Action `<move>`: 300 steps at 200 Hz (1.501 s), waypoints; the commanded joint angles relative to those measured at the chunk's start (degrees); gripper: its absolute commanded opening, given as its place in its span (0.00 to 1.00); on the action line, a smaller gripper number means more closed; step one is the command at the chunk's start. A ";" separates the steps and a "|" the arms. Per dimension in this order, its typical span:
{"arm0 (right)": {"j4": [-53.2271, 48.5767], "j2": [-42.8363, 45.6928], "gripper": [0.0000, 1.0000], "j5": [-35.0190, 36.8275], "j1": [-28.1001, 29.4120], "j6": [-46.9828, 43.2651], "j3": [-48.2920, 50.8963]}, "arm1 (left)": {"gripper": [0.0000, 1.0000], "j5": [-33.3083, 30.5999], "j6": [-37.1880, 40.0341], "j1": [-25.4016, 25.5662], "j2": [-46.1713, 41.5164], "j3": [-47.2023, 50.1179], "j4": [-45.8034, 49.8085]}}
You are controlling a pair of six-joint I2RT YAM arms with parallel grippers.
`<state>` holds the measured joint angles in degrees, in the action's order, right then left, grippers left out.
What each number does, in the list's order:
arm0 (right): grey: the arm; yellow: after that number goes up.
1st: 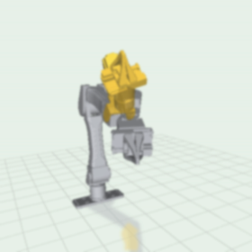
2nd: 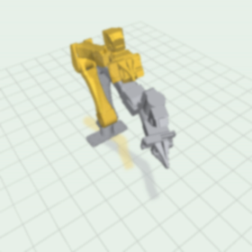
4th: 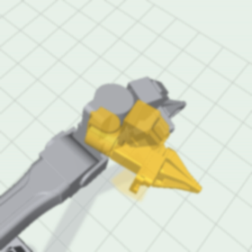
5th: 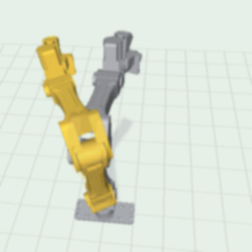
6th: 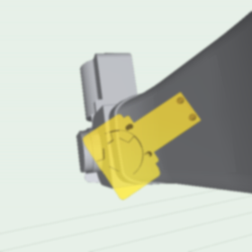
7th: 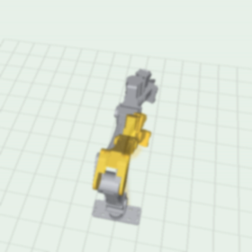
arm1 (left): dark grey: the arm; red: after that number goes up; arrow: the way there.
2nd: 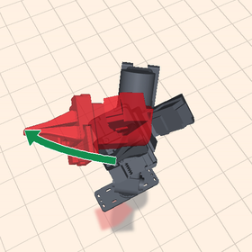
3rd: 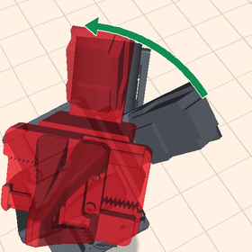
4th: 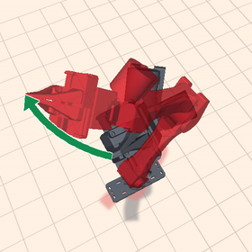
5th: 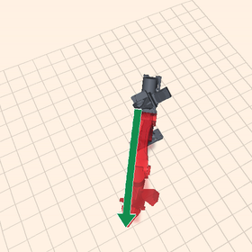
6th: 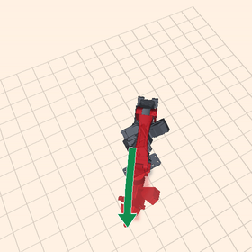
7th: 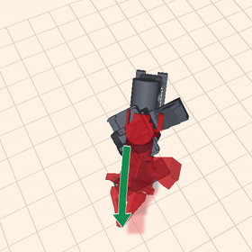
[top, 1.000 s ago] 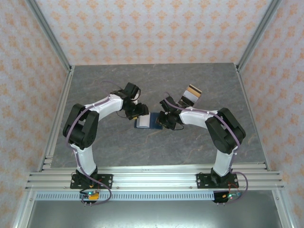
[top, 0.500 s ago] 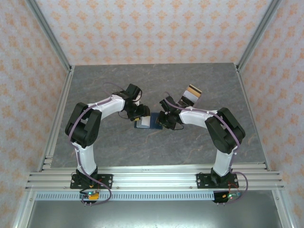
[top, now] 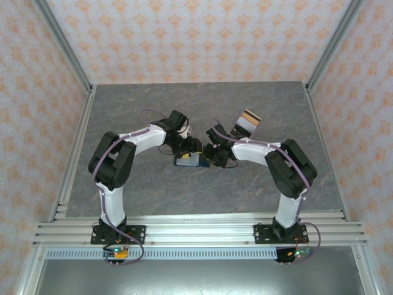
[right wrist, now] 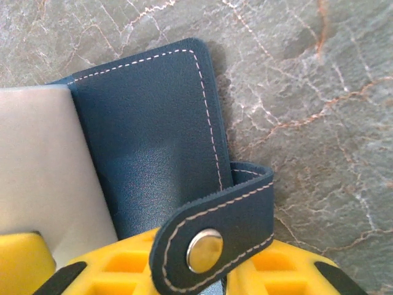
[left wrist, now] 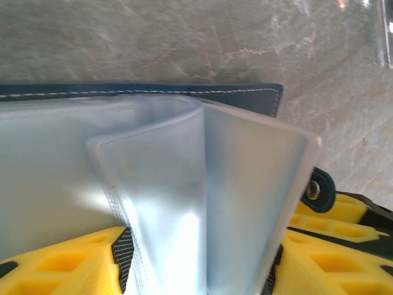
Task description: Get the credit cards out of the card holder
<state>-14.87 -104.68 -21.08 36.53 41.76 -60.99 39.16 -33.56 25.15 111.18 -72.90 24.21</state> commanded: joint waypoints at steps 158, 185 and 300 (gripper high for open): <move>19.83 18.00 0.25 2.80 -1.95 2.85 17.60 | 0.50 9.89 -6.15 1.83 2.38 -2.28 -11.06; 22.47 21.34 0.25 3.98 -2.17 2.72 20.05 | 0.50 10.42 -5.86 2.22 2.90 -3.50 -10.69; 19.67 14.03 0.20 1.75 -2.12 1.66 16.40 | 0.39 8.48 -8.81 2.98 4.49 -7.25 -11.09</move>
<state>6.68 -88.64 -21.43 34.65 43.70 -41.76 47.97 -40.53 27.77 116.66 -77.84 14.44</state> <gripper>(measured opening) 0.202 0.395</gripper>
